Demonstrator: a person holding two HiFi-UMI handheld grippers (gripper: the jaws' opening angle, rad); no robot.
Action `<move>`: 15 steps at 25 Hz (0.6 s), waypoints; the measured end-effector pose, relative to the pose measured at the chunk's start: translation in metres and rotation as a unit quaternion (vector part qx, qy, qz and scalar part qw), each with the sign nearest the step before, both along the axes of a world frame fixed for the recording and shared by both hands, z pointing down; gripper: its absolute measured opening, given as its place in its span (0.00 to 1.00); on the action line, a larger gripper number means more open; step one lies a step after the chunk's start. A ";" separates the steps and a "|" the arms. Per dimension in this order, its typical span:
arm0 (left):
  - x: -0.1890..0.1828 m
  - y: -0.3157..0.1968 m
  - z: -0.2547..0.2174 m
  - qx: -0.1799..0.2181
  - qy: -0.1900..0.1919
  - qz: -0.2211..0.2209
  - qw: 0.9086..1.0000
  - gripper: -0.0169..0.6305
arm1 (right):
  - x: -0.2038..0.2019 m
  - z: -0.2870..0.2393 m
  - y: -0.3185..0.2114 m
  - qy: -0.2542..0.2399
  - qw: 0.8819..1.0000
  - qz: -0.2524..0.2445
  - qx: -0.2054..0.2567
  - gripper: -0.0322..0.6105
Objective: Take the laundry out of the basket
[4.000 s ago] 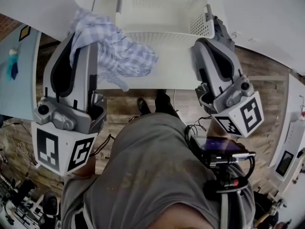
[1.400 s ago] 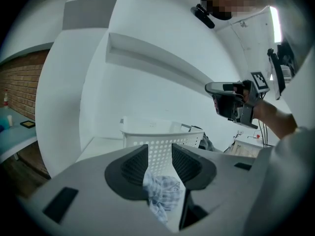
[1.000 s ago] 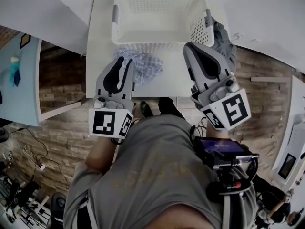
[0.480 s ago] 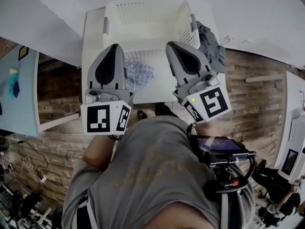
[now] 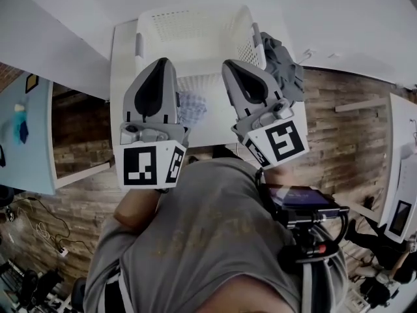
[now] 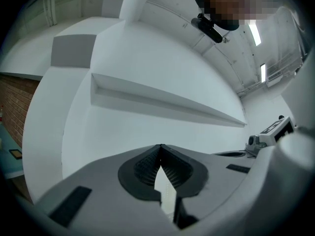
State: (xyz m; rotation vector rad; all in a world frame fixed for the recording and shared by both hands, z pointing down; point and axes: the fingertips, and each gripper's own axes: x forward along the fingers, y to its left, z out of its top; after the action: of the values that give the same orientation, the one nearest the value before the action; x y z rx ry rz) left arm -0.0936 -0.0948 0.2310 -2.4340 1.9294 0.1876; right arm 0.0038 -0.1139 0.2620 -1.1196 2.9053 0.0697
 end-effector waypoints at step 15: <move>0.015 -0.010 0.002 -0.008 0.003 0.018 1.000 0.04 | 0.012 0.001 -0.005 0.000 1.000 0.005 -0.007 0.06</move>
State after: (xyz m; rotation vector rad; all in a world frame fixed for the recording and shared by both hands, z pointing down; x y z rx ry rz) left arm -0.0785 -0.1049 0.2333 -2.4830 1.8987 0.1809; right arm 0.0156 -0.1189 0.2634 -1.1372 2.9043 0.0497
